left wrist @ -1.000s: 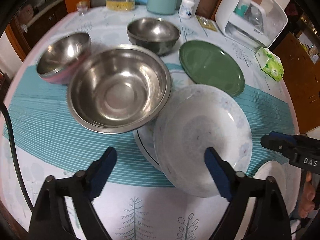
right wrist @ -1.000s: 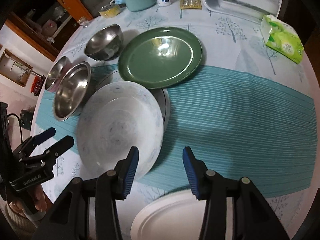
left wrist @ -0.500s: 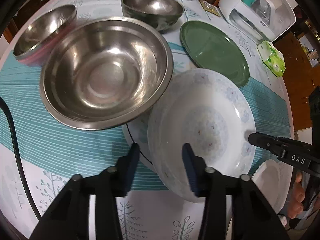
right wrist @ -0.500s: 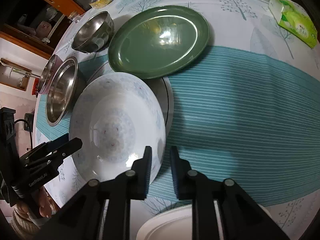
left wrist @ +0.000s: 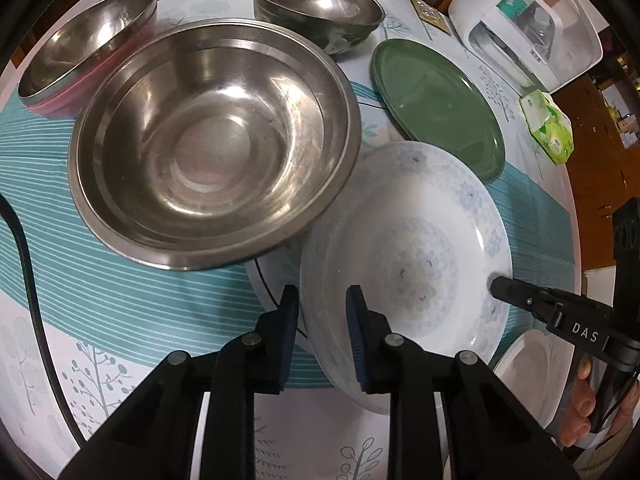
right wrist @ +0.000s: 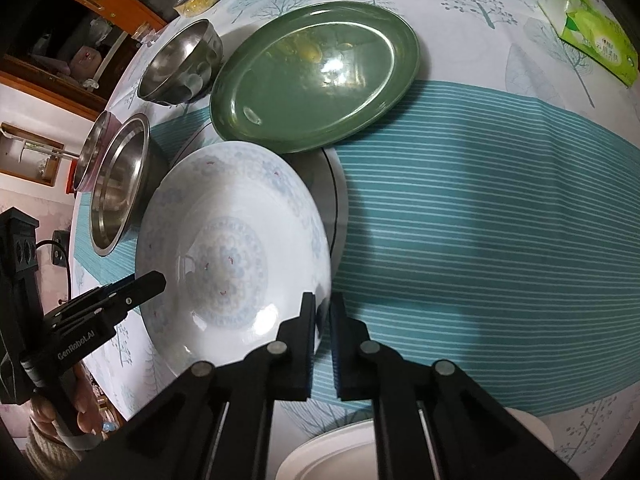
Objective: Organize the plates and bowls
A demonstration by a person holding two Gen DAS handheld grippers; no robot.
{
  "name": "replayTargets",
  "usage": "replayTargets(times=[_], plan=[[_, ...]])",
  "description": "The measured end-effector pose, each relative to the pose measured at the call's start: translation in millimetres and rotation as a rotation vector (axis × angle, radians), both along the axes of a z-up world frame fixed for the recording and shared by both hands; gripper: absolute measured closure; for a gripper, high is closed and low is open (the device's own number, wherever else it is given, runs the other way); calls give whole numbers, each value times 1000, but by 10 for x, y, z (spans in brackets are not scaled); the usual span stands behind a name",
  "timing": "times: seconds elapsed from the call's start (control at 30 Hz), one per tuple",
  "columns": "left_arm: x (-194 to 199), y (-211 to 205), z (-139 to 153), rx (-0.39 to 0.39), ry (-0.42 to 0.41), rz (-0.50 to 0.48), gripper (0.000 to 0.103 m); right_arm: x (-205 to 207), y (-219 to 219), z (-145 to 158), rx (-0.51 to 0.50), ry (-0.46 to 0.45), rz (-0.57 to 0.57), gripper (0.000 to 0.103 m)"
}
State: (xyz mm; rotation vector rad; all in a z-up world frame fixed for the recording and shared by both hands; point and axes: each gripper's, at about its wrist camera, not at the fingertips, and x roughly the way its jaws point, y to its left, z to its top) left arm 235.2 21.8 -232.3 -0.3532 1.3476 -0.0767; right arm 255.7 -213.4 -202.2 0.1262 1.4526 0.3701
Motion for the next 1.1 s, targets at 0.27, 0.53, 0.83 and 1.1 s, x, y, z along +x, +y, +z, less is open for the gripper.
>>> replayTargets(times=[0.27,0.53,0.83,1.1], plan=[[70,-6,-43,15,42,-26,94,11,-10,-3,4,4,-7,97],[-11,9,-19,6,44,-60,95,-23,-3,15,-4,3,-3,97],[-211,-166,245,14,12,-121,95,-255,-95,204,-8,-29,-16,97],[-462,-464,621,-15,-27,-192,95,-664,-376,544,-9,-76,-84,97]])
